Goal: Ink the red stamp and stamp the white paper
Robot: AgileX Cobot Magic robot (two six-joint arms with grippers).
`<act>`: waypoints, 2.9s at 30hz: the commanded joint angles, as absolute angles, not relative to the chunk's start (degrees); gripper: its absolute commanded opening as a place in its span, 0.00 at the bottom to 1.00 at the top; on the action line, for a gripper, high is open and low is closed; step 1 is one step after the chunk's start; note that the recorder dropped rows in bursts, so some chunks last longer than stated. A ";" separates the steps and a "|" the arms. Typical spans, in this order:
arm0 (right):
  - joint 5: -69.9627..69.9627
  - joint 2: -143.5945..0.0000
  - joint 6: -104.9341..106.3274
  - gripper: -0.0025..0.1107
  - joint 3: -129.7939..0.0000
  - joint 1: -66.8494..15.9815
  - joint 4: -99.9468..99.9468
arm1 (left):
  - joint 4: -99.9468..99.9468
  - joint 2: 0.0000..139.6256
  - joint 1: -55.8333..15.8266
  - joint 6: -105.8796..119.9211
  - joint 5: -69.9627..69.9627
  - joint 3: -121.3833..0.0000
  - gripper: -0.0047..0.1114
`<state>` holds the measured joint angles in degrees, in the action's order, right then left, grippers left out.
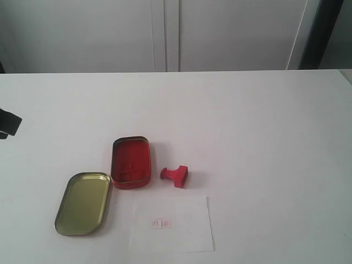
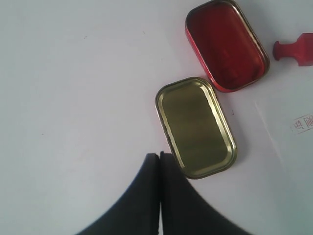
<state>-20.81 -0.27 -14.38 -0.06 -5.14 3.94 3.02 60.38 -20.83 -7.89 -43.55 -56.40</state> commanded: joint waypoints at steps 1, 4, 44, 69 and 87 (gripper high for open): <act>-20.14 0.00 -15.31 0.02 0.00 -5.22 4.30 | 3.22 58.36 -20.72 -7.77 -44.37 -55.38 0.04; -20.14 0.00 -15.27 0.02 0.00 -5.22 4.30 | 3.68 56.69 -20.62 -7.77 -44.11 -53.95 0.04; -20.14 0.00 -15.27 0.02 0.00 -5.22 4.30 | 0.67 0.00 3.28 -7.27 -20.96 -1.12 0.04; -20.14 0.00 -15.27 0.02 0.00 -5.22 4.30 | 0.67 0.00 3.28 -1.03 -19.05 0.00 0.04; -20.14 0.00 -15.27 0.02 0.00 -5.22 4.30 | 0.67 0.00 3.28 -1.03 -19.05 0.00 0.04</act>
<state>-20.81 -0.27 -15.21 -0.06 -5.14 3.94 0.85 0.28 3.21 -1.08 -19.02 -0.52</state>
